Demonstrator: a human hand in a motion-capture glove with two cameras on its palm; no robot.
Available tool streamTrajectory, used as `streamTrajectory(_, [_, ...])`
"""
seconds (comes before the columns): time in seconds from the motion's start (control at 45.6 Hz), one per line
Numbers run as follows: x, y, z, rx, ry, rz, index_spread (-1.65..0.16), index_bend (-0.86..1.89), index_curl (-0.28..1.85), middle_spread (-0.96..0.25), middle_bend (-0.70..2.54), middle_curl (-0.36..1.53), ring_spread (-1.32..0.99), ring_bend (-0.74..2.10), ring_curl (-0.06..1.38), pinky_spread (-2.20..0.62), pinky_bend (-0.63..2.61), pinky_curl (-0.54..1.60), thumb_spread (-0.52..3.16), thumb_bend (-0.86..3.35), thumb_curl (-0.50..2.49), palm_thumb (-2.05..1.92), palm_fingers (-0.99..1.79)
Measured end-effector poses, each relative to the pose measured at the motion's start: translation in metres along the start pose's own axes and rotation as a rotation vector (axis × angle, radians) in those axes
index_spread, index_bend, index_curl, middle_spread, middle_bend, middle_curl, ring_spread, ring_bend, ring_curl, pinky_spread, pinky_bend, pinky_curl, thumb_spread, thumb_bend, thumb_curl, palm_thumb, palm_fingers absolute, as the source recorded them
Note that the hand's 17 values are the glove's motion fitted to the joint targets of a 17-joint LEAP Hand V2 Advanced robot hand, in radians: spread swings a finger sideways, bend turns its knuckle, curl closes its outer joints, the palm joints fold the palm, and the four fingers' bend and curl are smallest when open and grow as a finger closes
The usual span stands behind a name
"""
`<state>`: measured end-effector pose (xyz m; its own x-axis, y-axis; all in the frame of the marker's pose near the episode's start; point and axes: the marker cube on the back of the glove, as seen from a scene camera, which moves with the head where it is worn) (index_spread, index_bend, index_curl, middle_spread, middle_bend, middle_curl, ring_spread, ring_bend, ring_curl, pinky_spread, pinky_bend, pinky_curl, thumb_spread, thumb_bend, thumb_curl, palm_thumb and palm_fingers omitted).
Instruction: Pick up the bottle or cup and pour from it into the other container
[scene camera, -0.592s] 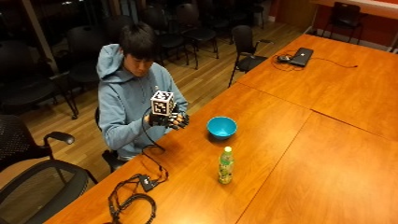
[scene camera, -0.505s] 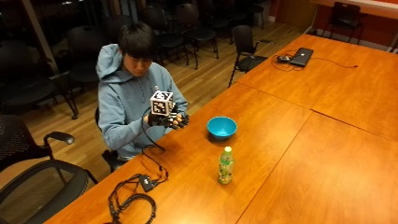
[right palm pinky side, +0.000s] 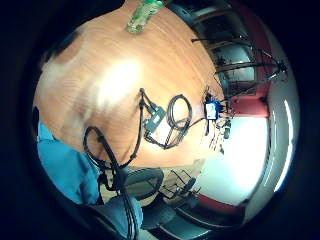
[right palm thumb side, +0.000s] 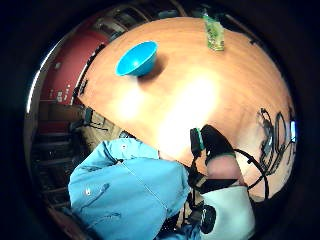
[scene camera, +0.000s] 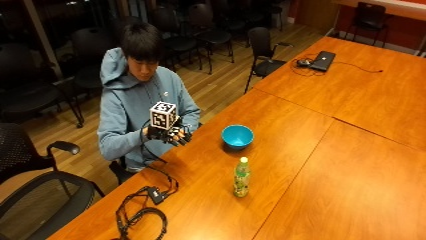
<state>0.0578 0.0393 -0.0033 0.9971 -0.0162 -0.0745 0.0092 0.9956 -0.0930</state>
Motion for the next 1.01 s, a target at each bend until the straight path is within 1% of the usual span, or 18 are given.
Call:
streamTrajectory(0.044, [0.004,0.002,0.0,-0.002,-0.069,0.055,-0.38,0.19,0.28,-0.01,0.17,0.18,0.13,0.28,0.18,0.23,0.43,0.18,0.93,0.12,0.31,0.71,0.28])
streamTrajectory(0.088, [0.011,0.004,0.0,-0.01,-0.082,0.073,-0.38,0.19,0.28,0.0,0.17,0.19,0.13,0.28,0.19,0.23,0.43,0.18,0.94,0.1,0.32,0.72,0.28])
streamTrajectory(0.307, [0.049,0.009,0.005,-0.008,-0.053,0.135,-0.37,0.19,0.3,0.0,0.17,0.21,0.13,0.29,0.21,0.24,0.43,0.19,0.96,0.04,0.36,0.75,0.29])
streamTrajectory(0.548, [0.099,-0.006,0.005,-0.032,-0.032,0.211,-0.37,0.18,0.31,0.0,0.18,0.24,0.12,0.29,0.23,0.24,0.42,0.21,0.97,-0.01,0.39,0.79,0.3])
streamTrajectory(0.724, [0.128,-0.028,0.007,-0.069,-0.011,0.222,-0.36,0.18,0.32,0.01,0.18,0.25,0.12,0.29,0.24,0.24,0.41,0.21,0.97,-0.02,0.41,0.8,0.33])
streamTrajectory(0.877, [0.151,-0.051,0.007,-0.068,0.001,0.215,-0.36,0.17,0.33,0.01,0.18,0.26,0.12,0.29,0.25,0.24,0.4,0.22,0.96,-0.02,0.42,0.8,0.33])
streamTrajectory(0.943, [0.158,-0.06,0.008,-0.057,-0.022,0.207,-0.36,0.17,0.32,0.01,0.19,0.27,0.11,0.29,0.25,0.24,0.4,0.22,0.96,-0.02,0.42,0.81,0.34])
streamTrajectory(1.009, [0.173,-0.077,0.002,-0.02,-0.106,0.19,-0.36,0.15,0.32,0.01,0.19,0.28,0.11,0.3,0.26,0.24,0.4,0.22,0.96,-0.02,0.42,0.8,0.34])
